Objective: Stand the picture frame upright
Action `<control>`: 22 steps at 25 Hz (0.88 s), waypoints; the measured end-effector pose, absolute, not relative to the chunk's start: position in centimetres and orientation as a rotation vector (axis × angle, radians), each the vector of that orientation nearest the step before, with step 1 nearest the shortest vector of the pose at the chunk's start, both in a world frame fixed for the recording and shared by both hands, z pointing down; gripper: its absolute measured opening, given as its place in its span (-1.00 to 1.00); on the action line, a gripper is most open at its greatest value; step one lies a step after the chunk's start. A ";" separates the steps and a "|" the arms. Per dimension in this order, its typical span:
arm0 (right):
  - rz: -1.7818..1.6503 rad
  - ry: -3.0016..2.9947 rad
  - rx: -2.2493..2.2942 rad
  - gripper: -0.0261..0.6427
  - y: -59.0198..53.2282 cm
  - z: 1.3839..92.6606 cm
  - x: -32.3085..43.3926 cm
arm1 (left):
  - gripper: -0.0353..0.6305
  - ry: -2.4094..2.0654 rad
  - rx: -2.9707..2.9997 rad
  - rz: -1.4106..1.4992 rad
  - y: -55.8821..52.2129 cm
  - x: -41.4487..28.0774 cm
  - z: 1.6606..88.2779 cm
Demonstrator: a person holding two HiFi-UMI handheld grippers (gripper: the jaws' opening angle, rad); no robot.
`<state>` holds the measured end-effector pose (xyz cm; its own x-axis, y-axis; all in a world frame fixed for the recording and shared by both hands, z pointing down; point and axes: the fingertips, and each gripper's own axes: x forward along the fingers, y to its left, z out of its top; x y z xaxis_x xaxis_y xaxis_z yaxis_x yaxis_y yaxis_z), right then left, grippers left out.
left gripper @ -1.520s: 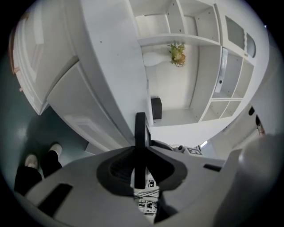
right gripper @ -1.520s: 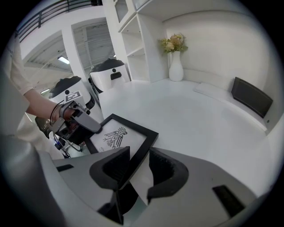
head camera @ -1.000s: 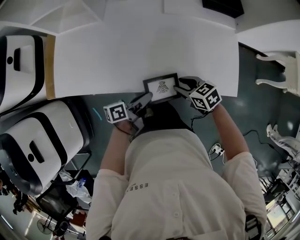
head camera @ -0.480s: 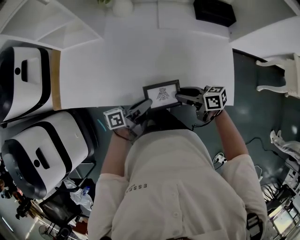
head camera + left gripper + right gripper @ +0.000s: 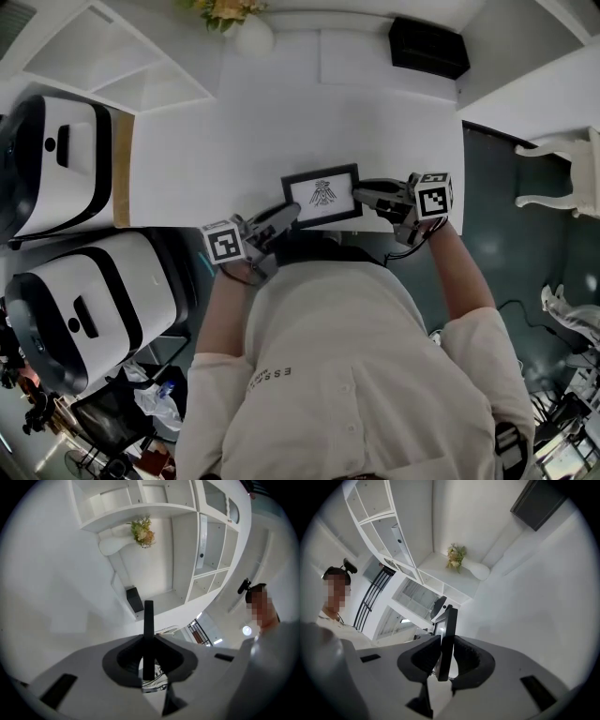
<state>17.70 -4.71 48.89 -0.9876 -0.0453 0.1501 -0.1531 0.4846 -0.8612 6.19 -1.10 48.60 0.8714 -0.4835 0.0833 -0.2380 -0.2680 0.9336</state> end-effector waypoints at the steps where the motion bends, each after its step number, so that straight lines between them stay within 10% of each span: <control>1: 1.530 -2.632 0.167 -0.64 -5.0 48.4 17.6 | -0.68 -0.541 1.867 -0.256 -1.3 6.1 48.3; 22: 1.392 -2.664 0.450 -0.67 -12.8 46.3 0.0 | -0.67 -0.626 2.021 -0.010 -11.5 -11.8 47.8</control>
<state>0.02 -12.78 46.34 -0.9510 -0.2120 0.2250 -0.3058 0.5379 -0.7856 -11.77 -11.48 47.77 0.8672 -0.4330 0.2458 -0.4247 -0.3859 0.8189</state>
